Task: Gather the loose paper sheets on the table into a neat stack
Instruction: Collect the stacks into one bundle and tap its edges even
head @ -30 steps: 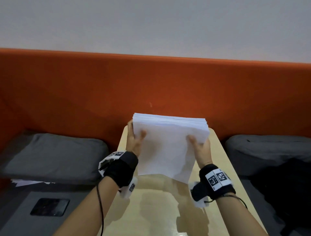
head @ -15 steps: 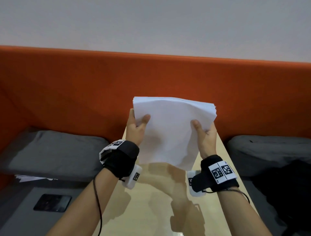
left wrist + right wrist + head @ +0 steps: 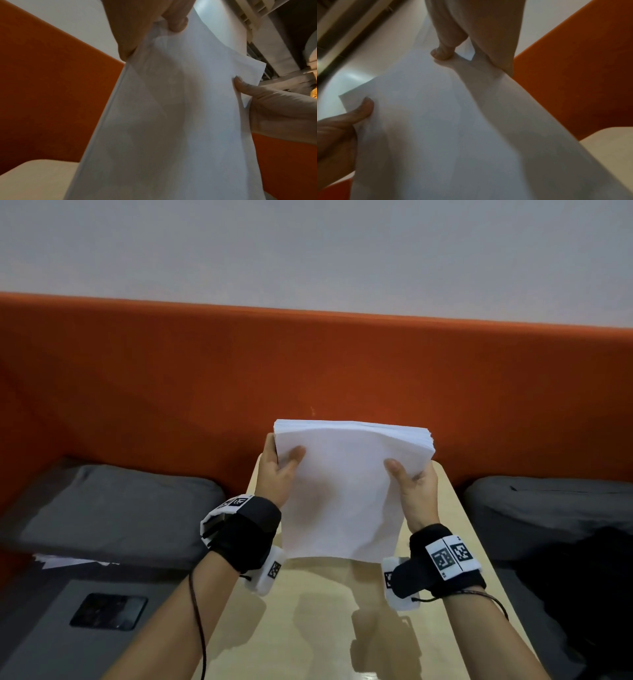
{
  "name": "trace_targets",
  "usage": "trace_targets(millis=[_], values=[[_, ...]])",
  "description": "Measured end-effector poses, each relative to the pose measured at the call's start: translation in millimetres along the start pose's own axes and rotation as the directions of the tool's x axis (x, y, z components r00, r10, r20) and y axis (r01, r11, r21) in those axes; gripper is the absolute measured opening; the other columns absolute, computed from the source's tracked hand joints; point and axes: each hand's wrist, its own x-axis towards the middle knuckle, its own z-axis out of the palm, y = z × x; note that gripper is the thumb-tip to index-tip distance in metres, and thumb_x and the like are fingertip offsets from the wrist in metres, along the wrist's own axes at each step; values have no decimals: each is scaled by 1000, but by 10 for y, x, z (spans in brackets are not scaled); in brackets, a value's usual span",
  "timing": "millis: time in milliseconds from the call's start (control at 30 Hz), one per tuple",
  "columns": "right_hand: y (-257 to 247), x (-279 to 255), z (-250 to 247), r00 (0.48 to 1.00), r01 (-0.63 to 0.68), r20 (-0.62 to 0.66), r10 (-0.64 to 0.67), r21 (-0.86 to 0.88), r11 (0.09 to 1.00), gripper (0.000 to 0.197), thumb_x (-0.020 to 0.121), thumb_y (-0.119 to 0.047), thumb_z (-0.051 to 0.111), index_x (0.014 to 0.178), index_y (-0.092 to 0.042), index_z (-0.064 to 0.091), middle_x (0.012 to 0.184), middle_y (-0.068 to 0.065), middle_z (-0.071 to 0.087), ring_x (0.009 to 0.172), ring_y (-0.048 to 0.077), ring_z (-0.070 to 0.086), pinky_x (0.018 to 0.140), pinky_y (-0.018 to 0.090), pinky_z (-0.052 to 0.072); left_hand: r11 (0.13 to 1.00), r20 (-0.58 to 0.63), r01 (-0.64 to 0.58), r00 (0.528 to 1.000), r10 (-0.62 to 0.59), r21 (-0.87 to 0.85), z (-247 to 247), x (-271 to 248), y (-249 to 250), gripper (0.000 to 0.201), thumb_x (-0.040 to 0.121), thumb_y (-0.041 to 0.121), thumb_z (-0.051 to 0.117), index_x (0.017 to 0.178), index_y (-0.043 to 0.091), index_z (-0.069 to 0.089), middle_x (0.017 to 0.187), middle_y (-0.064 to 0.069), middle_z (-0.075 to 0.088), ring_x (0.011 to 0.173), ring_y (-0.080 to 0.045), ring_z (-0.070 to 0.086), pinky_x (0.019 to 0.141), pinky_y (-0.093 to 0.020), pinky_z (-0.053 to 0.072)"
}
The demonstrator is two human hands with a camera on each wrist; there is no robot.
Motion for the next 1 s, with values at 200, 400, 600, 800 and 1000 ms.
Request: trace_targets(millis=[200, 400, 600, 800, 1000], values=[[-216, 54, 4, 992, 106, -32, -120, -285, 953, 75, 70, -15, 81, 130, -19, 36, 114, -10, 52, 106, 5, 51, 94, 19, 41, 1000, 26, 5, 1000, -5, 5, 3, 14, -79, 26, 90, 0, 52, 96, 24, 44, 95, 6, 57, 76, 13, 59, 73, -10, 49], [-875, 300, 377, 848, 528, 504, -166, -833, 165, 98, 58, -77, 60, 137, -21, 40, 135, 0, 48, 126, 20, 40, 105, 44, 24, 1000, 45, -18, 999, 19, -20, 14, 11, -102, 21, 92, 4, 53, 96, 23, 44, 92, 3, 57, 77, 7, 59, 72, -13, 50], [-800, 314, 827, 773, 610, 579, 259, -790, -58, 38, 82, -45, 66, 108, -19, 56, 109, 9, 65, 103, 31, 58, 77, 35, 40, 1000, 53, 3, 999, -2, -16, 11, -26, -136, 28, 75, 30, 63, 95, 25, 44, 89, 2, 55, 75, -1, 57, 68, -22, 50], [-954, 291, 512, 805, 589, 593, 33, -804, 89, 39, 82, -48, 65, 68, -27, 36, 67, -5, 47, 74, 26, 49, 60, 30, 29, 964, 151, 175, 967, -207, 201, -176, -188, -467, 55, 54, 47, 74, 100, 20, 57, 94, 2, 64, 84, -10, 61, 75, -25, 52], [-1257, 431, -129, 926, 336, 370, -78, -709, 620, 28, 70, -40, 76, 84, -17, 66, 80, 2, 70, 78, 27, 65, 71, 42, 51, 937, 81, 266, 954, -290, 228, -473, -145, -507, 34, 59, 20, 83, 85, 8, 64, 78, -4, 63, 77, -17, 54, 69, -32, 45]])
